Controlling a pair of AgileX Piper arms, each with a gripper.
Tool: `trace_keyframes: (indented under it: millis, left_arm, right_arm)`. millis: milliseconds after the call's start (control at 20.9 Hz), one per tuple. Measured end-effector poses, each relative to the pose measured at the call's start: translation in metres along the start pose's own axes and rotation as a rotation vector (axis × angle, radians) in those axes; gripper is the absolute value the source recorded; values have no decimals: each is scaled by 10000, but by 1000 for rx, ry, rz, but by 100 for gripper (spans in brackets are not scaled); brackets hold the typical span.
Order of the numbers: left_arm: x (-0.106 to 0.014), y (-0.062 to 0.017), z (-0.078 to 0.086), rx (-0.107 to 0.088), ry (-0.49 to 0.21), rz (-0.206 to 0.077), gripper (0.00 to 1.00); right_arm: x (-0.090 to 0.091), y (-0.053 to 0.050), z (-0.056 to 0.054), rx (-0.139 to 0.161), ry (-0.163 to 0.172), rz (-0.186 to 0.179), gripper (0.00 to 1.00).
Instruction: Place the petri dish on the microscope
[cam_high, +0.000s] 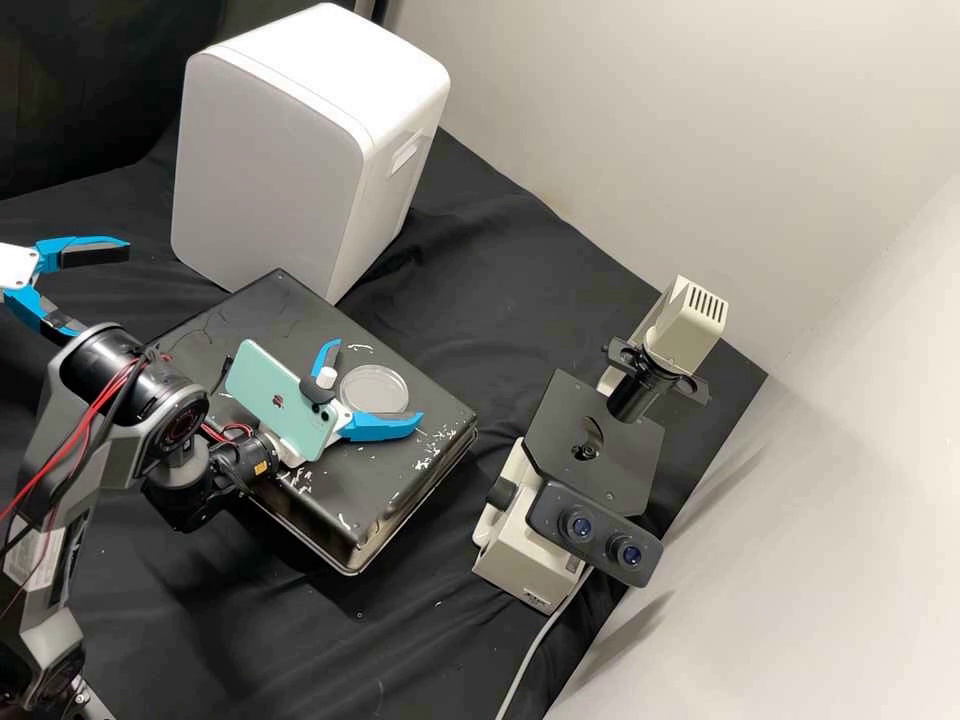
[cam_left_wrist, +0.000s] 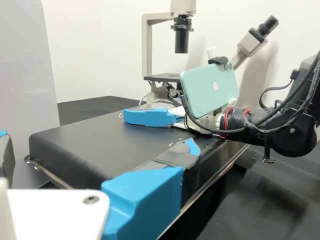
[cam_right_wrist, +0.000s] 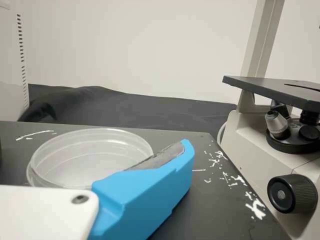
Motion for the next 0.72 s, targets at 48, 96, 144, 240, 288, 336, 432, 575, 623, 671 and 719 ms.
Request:
trace_keyframes:
  millis: [48,96,144,240,288,336,432,575,623,671,719]
  left_arm:
    - [0,0,0,0,0,0,100]
    - [0,0,0,0,0,0,100]
    - [0,0,0,0,0,0,100]
    - [0,0,0,0,0,0,100]
    - [0,0,0,0,0,0,100]
    - [0,0,0,0,0,0,100]
    - [0,0,0,0,0,0,100]
    - [0,0,0,0,0,0,100]
    - [0,0,0,0,0,0,100]
    - [0,0,0,0,0,0,100]
    - [0,0,0,0,0,0,100]
  right_arm:
    - [0,0,0,0,0,0,0]
    - [0,0,0,0,0,0,0]
    - [0,-1,-1,-1,1,-1,0]
    - [0,-4,-5,0,5,-4,0]
    - [0,-7,-8,-2,9,-7,0]
    - [0,-9,-11,-3,12,-10,0]
    - [0,-16,-19,-5,21,-17,0]
    - [0,-17,-22,-6,27,-22,0]
    - [0,-21,-27,-8,32,-26,0]
    - [0,-22,-28,-9,34,-27,0]
    - [0,-25,-31,-10,38,-30,0]
